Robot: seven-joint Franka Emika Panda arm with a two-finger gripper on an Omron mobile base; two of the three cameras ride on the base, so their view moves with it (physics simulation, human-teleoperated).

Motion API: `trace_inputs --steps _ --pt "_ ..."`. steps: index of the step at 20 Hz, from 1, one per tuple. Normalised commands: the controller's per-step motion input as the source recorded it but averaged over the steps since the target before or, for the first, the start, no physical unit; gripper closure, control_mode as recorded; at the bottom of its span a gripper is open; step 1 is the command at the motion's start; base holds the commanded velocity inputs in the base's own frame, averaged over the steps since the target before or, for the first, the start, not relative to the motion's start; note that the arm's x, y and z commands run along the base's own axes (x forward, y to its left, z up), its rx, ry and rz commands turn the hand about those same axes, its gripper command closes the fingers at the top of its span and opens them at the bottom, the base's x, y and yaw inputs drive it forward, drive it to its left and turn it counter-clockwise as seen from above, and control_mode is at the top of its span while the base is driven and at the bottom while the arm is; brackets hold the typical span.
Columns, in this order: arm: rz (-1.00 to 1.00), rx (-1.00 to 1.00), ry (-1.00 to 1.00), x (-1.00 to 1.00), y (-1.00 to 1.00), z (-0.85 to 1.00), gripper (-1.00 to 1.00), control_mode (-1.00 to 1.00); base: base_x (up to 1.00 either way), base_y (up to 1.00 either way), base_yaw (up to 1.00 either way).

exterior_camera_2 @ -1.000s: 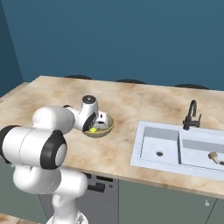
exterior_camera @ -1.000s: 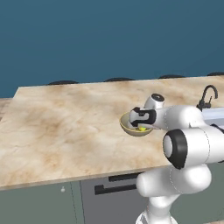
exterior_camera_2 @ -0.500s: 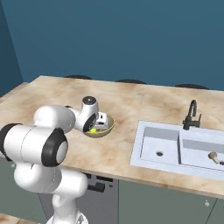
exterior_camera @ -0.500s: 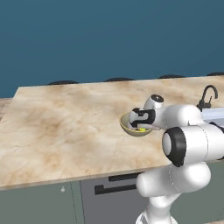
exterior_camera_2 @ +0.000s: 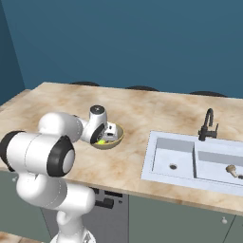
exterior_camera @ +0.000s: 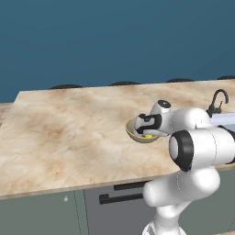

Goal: Pick the corns from the cabinet and place them in one bowl. Pick the mushroom from the sink and place it in the other bowl.

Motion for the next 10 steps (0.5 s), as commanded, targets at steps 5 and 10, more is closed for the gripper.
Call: trace_inputs --steps 5,10 --pt "0.0 0.0 0.02 0.02 0.0 -0.01 1.0 -1.0 0.0 0.0 0.0" --pt "0.0 0.0 0.01 0.0 0.0 0.0 -1.0 -1.0 0.0 0.0 0.0"
